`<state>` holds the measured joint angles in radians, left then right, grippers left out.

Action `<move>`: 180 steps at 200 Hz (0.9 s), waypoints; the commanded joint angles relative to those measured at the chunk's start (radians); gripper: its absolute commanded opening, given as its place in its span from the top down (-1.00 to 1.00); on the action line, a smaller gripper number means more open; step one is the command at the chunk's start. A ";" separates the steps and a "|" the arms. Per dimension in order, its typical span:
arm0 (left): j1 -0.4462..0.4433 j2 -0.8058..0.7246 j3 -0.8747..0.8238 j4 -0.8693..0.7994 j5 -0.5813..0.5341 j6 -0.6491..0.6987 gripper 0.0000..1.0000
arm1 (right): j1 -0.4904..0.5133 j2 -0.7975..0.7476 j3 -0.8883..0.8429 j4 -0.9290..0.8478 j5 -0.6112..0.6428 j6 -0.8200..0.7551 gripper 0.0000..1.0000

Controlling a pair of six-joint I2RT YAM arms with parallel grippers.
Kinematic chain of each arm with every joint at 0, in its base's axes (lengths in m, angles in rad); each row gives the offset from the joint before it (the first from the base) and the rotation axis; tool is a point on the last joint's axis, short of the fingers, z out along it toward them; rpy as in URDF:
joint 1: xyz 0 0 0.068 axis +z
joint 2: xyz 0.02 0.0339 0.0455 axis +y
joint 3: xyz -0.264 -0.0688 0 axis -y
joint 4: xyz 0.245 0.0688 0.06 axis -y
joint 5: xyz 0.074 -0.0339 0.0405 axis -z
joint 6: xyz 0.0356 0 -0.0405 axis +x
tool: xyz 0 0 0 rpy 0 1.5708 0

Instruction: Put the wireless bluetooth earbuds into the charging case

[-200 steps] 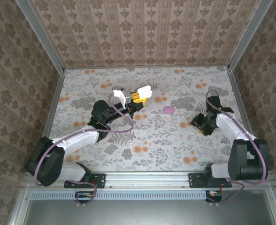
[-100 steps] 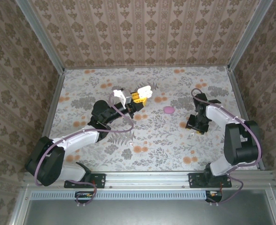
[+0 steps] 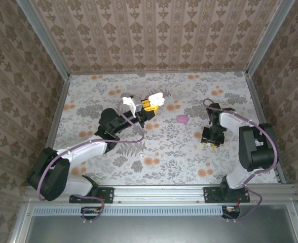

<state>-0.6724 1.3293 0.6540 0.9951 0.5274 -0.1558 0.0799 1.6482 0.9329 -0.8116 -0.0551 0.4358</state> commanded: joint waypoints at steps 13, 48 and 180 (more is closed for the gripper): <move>0.007 0.011 0.012 0.037 0.004 0.009 0.72 | 0.006 0.020 0.012 -0.002 0.018 -0.042 0.25; 0.007 0.019 0.020 0.037 0.009 0.004 0.72 | 0.011 0.028 -0.001 0.011 0.000 -0.053 0.34; 0.007 0.009 0.019 0.035 -0.005 0.008 0.72 | 0.212 0.093 0.078 0.017 -0.028 -0.068 0.39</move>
<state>-0.6727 1.3514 0.6552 0.9947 0.5270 -0.1562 0.2390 1.7035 0.9810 -0.8127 -0.0322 0.3874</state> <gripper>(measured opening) 0.204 0.306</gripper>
